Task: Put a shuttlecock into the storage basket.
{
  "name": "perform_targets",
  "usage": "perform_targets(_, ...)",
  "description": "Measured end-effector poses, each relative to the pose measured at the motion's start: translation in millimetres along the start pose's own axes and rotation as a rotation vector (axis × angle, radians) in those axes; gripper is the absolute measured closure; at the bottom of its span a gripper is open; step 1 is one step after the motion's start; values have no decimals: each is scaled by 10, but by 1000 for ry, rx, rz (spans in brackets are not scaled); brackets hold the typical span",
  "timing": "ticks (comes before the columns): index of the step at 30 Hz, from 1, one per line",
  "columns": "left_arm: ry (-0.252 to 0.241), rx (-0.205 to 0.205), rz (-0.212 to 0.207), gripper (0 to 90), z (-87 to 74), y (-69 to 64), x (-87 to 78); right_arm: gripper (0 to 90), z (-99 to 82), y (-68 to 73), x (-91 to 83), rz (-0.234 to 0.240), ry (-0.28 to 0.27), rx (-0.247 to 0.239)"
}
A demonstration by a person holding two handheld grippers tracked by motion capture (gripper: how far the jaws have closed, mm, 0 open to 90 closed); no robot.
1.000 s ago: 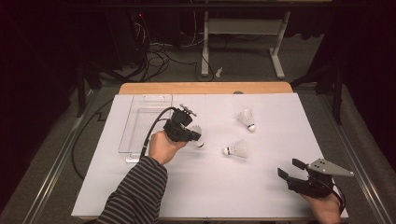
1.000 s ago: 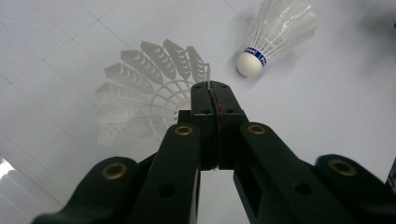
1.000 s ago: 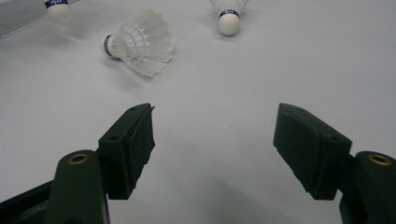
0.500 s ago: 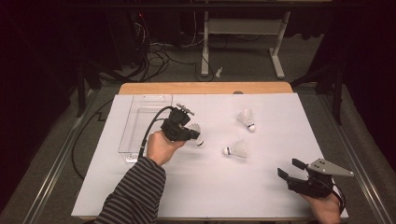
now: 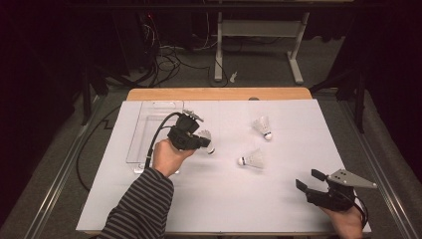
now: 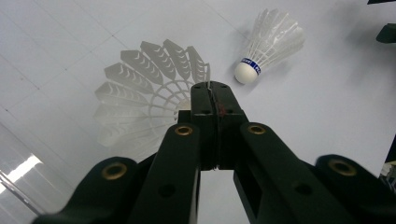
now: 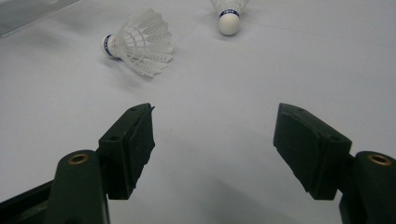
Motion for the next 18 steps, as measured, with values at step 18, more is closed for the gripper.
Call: perform_targets(18,-36,-19,10,891,-46,65,-136,294,1,3,5,1,1,-1)
Point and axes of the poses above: each handheld gripper's, and its own axes: x roughly forward along the jaws, z roughly out of its top, y roughly to its left, the point moved 2 cm from there along x, roughly forward along the jaws, and after that the axes turned 9 degrees about z, right-handed, at the moved point
